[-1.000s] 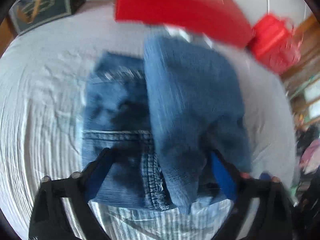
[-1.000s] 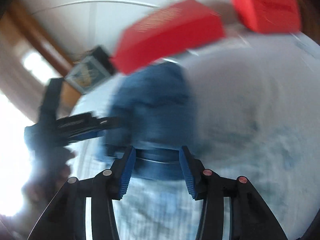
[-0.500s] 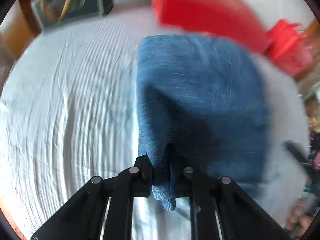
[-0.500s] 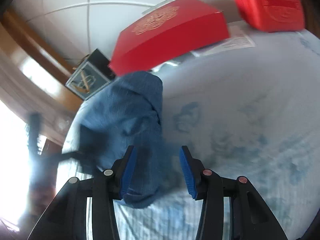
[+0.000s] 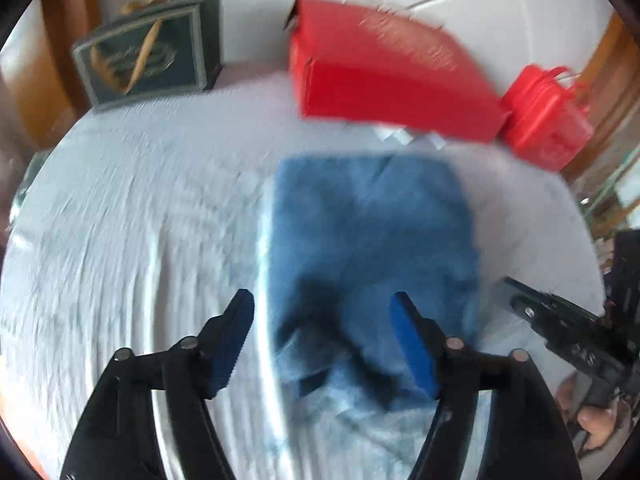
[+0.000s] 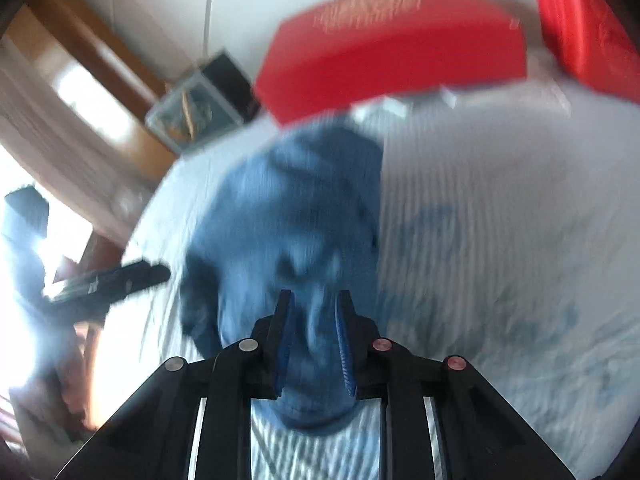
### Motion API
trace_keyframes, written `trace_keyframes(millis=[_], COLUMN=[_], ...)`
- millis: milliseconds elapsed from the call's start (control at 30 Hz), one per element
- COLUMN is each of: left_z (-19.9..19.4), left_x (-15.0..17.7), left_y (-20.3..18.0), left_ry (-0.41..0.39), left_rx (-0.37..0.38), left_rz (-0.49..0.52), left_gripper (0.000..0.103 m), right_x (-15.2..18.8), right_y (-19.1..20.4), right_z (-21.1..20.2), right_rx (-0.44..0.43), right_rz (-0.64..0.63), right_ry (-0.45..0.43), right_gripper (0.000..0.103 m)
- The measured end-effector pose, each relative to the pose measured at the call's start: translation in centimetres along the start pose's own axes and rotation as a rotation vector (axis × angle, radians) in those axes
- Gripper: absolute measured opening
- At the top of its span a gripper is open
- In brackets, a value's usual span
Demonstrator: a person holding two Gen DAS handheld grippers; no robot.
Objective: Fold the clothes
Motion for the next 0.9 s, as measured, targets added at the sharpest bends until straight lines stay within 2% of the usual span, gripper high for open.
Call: trace_keyframes(millis=[100, 133, 167, 200, 300, 367, 467, 567, 600, 633, 700, 733, 833, 900], left_z=[1.5, 2.0, 2.5, 3.0, 4.5, 5.5, 5.3, 3.2, 2.1, 1.0, -0.7, -1.6, -0.4, 0.4], left_x=[-1.4, -1.8, -2.3, -2.8, -4.1, -5.0, -5.1, -4.3, -3.8, -3.3, -1.8, -1.1, 0.9, 2.3], left_y=[-0.1, -0.1, -0.2, -0.2, -0.3, -0.4, -0.5, -0.1, 0.0, 0.2, -0.5, -0.8, -1.5, -2.0], left_ry=[0.008, 0.011, 0.013, 0.016, 0.024, 0.029, 0.005, -0.013, -0.026, -0.040, -0.075, -0.094, -0.062, -0.038], left_rx=[-0.002, -0.003, -0.004, -0.004, -0.006, -0.008, -0.041, -0.011, 0.006, 0.023, 0.050, 0.063, 0.041, 0.026], left_rz=[-0.004, -0.005, -0.007, -0.008, -0.012, -0.014, 0.026, 0.013, 0.009, 0.005, 0.028, 0.040, 0.083, 0.111], left_gripper=[0.070, 0.067, 0.061, 0.050, 0.050, 0.053, 0.058, 0.060, 0.061, 0.067, 0.081, 0.082, 0.082, 0.080], right_x=[-3.3, -4.4, -5.4, -6.1, -8.0, -7.9, -7.8, -7.1, -6.7, -6.2, -5.0, -4.3, -1.9, -0.3], right_y=[-1.0, -1.3, -1.2, -1.0, -1.4, -2.9, -3.0, -2.2, -2.0, -1.7, -0.9, -0.5, 0.2, 0.2], right_z=[0.3, 0.6, 1.7, 2.9, 7.0, 9.8, 10.3, 7.9, 6.6, 5.1, 3.1, 2.2, 1.6, 2.6], right_rx=[0.020, 0.024, 0.006, -0.013, 0.018, 0.090, 0.083, 0.088, 0.080, 0.070, 0.061, 0.060, 0.060, 0.066], right_rz=[0.009, 0.010, 0.003, -0.003, -0.015, 0.008, 0.021, 0.006, 0.011, 0.013, 0.009, 0.007, 0.012, 0.032], right_ry=[-0.024, -0.025, 0.005, 0.027, 0.089, 0.137, 0.137, 0.097, 0.066, 0.030, -0.017, -0.033, -0.022, 0.035], right_gripper=[0.027, 0.026, 0.024, 0.019, 0.016, 0.016, 0.016, 0.019, 0.024, 0.029, 0.030, 0.030, 0.030, 0.030])
Point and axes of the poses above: each gripper's, at about its wrist camera, not at the fingertips, and z roughly the way its jaws point, y to its left, x to its underside, the point moved 6 cm from there along z, roughly the way its jaws point, and after that the axes turned 3 degrees about -z, right-handed, at the moved point
